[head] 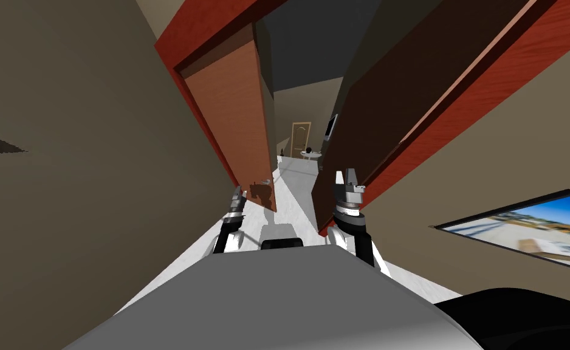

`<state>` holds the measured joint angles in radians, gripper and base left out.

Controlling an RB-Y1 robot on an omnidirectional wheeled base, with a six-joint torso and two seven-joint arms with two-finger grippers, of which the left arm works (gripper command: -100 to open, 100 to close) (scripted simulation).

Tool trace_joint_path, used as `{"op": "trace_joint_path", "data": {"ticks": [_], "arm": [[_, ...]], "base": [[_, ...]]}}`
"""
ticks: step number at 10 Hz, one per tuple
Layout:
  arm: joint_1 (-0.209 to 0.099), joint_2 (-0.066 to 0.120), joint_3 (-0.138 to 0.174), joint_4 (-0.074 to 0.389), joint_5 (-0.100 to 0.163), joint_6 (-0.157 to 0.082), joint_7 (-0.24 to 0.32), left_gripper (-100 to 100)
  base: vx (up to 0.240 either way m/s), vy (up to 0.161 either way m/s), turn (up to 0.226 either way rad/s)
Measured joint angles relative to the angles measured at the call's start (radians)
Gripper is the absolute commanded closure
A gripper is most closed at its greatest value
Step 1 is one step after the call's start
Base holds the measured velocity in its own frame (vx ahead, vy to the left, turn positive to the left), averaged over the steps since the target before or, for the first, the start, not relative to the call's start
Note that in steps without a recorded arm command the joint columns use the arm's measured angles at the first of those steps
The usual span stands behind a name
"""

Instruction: Push the door open

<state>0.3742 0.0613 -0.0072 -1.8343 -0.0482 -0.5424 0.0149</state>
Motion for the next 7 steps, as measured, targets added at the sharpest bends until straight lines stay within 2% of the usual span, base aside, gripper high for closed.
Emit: {"op": "trace_joint_path", "data": {"ticks": [1,3,7], "arm": [[-0.001,0.0,-0.003,0.018,0.0,-0.006,-0.001,-100],[-0.022,0.009,-0.005,0.082,0.007,-0.018,0.003,-100],[-0.051,0.003,-0.024,0.182,0.01,-0.036,-0.004,-100]], "base": [[0.048,0.068,-0.085],[0.058,0.093,-0.163],[0.048,0.083,-0.077]]}}
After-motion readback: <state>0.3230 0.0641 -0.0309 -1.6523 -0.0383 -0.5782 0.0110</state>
